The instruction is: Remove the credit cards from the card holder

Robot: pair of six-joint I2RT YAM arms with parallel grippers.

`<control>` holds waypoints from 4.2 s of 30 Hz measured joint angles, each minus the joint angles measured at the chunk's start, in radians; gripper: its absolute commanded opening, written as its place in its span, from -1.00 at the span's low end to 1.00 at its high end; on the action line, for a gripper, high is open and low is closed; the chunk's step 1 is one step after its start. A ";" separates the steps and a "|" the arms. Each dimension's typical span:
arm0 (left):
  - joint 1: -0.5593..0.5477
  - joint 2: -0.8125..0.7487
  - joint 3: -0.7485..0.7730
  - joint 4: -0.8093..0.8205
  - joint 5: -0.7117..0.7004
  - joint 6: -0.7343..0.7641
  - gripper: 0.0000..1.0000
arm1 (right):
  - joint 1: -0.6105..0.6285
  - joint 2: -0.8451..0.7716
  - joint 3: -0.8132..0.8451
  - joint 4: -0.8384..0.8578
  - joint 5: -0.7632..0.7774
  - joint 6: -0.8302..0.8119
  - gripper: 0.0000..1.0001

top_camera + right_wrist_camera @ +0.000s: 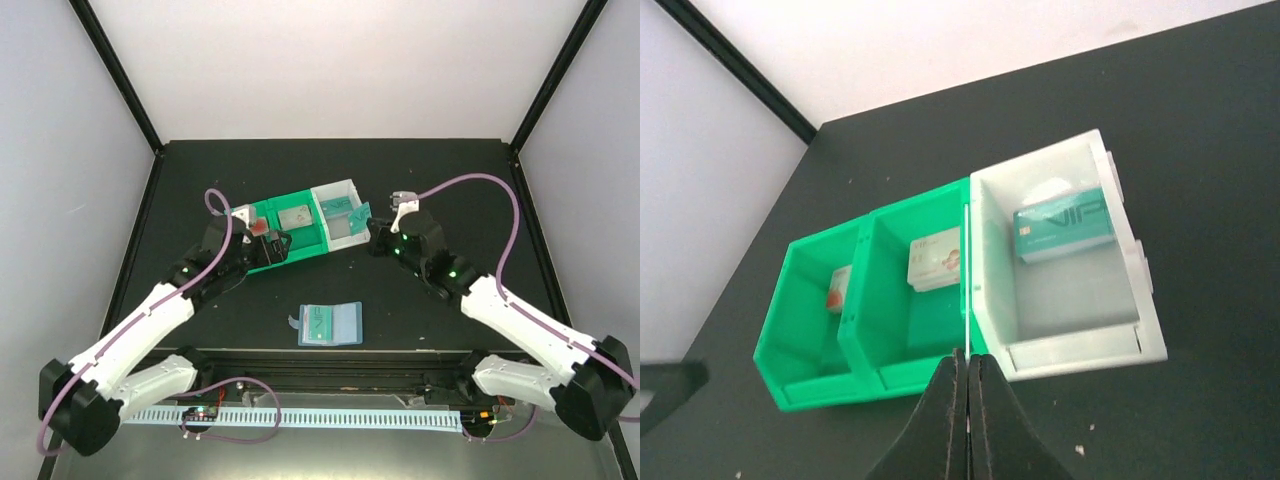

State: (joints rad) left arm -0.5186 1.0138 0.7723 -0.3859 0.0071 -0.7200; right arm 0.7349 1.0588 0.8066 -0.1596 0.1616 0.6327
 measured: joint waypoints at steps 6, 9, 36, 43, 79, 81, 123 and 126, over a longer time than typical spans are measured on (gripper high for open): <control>0.000 -0.152 -0.101 -0.044 0.130 0.048 0.98 | -0.053 0.159 0.061 0.086 -0.013 -0.034 -0.98; 0.000 -0.215 -0.163 -0.056 0.196 0.061 0.98 | -0.072 0.255 0.095 0.127 -0.020 -0.047 -0.98; 0.000 -0.492 -0.282 -0.154 0.443 0.084 0.98 | -0.126 0.934 0.546 0.127 -0.071 -0.030 -0.96; 0.000 -0.491 -0.282 -0.154 0.451 0.091 0.98 | -0.134 0.964 0.576 0.126 -0.093 -0.007 -0.73; -0.027 -0.324 -0.451 -0.005 0.440 -0.002 0.66 | -0.143 0.605 0.417 -0.126 -0.151 -0.021 -0.16; -0.032 -0.319 -0.464 0.012 0.437 -0.012 0.64 | -0.142 0.560 0.356 -0.137 -0.177 -0.002 -0.16; -0.157 -0.121 -0.576 0.366 0.423 -0.146 -0.46 | 0.230 0.238 -0.271 -0.015 -0.119 0.188 -0.14; -0.170 -0.121 -0.583 0.380 0.423 -0.165 -0.44 | 0.237 0.194 -0.270 -0.012 -0.135 0.185 -0.14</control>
State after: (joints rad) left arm -0.6884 0.8925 0.1898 -0.0063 0.4305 -0.8848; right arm 0.9722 1.2526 0.5369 -0.1719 0.0265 0.8177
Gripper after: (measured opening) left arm 0.273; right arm 0.432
